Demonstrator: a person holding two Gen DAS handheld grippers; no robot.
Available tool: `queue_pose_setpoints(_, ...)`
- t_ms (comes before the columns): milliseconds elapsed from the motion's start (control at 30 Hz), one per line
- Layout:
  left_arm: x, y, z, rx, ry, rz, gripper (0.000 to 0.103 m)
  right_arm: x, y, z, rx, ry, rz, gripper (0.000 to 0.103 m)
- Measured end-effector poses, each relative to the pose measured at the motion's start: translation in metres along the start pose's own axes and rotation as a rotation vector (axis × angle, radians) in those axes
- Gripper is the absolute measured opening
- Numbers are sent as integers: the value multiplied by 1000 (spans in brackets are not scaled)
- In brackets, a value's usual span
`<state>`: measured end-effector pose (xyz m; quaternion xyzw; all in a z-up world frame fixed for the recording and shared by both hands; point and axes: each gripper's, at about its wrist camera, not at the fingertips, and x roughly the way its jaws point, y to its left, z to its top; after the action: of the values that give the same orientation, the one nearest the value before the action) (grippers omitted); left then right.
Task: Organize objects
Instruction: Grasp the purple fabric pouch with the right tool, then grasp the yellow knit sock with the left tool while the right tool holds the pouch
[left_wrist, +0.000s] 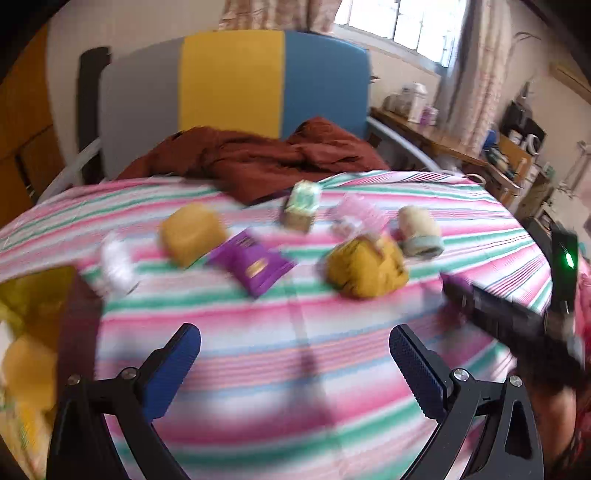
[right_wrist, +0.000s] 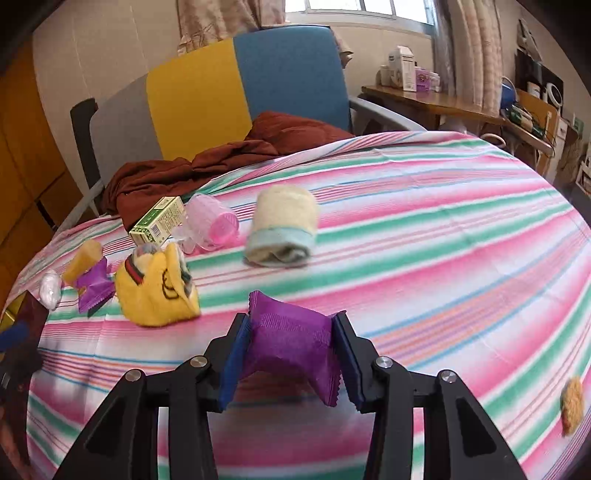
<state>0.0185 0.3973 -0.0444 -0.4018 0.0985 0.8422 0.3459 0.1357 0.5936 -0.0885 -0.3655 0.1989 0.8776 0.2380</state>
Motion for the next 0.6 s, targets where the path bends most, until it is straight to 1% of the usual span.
queue_pose_setpoints(67,14,-14,12,14,4,-2,103,-3,-3,-4,15,-19,-3,46)
queue_pose_setpoints(100,24,-21,19,19,10,-24,103,-3,-3,-5,16,-24,-2,46)
queue_pose_setpoints(167,39,-30,27,14,19,-1,103,-4,-3,-5,22,-33,-3,46)
queue_pose_setpoints(233,53,-38,34,18,9,-19,103,-4,-3,-7,23,-40,-1,46)
queue_pose_setpoints(300,63,-46,37,27,4,-19,103,-5,-5,-7,32,-49,3,46)
queue_pose_setpoints(433,81,-52,40,18,33,-30,90,-3,-5,-8,40,-53,5,46)
queue_pose_setpoints(467,86,-54,41,19,38,-22,87,-3,-5,-8,37,-54,3,46)
queue_pose_setpoints(533,95,-58,41,38,49,-11,73,-4,-4,-9,34,-59,-1,46)
queue_pose_setpoints(567,100,-60,41,52,58,-9,69,-4,-3,-9,32,-61,-3,46)
queue_pose_setpoints(600,103,-62,39,63,57,12,65,-4,-3,-9,32,-63,-4,46)
